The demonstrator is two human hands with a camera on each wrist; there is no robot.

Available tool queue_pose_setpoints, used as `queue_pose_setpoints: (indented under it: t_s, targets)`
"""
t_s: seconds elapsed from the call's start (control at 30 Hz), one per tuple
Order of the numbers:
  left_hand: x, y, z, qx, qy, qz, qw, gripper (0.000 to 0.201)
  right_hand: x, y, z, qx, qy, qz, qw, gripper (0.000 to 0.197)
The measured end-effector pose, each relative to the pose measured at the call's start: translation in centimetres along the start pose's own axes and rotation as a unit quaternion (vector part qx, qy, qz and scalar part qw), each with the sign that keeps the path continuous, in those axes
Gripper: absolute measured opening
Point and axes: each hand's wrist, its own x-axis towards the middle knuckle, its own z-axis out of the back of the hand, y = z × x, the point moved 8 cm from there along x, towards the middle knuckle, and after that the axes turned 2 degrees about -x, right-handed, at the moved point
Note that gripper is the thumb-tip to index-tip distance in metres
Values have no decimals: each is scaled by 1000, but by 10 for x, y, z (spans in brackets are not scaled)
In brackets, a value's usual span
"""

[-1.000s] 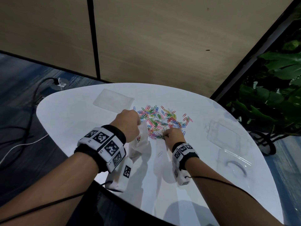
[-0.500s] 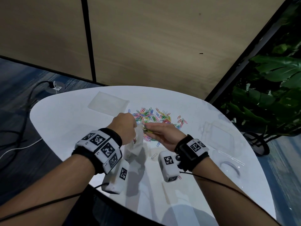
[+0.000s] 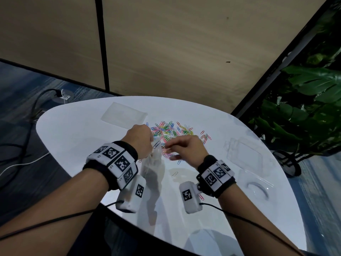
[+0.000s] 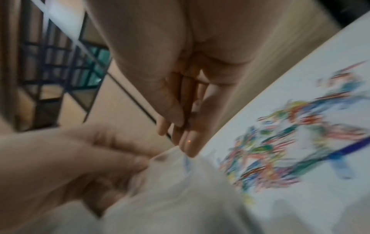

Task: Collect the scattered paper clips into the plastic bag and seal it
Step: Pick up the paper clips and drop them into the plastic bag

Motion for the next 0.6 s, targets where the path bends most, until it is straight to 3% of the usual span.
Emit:
queue_pose_setpoints:
  t_s: [0.07,0.1,0.17,0.2,0.23,0.37,0.6]
  targets:
    - [-1,2,2,-9,1,0,1000,31,-9,-35,37,-103,-57,-72,990,19]
    - [-2,3,4,-12,0,0,1000,32,-17,-61,55,-185,-69,-138,971,26]
    - [-4,6,7,-15,0,0,1000,34,-44,-115,76,-314,-41,-288,904,50]
    - [-5,7,8,-15,-1,0,1000,35,-59,-136,77,-337,-20,-339,878,61]
    - [-6,9,9,-16,-3,0,1000,36,-71,-152,75,-326,-15,-366,872,68]
    - [-11,26,16,-25,-11,9,1000,33,-74,-157,45,-285,-69,-318,902,75]
    - [-9,54,31,-34,-36,35,998,28,2,-122,-10,-237,-148,-202,939,46]
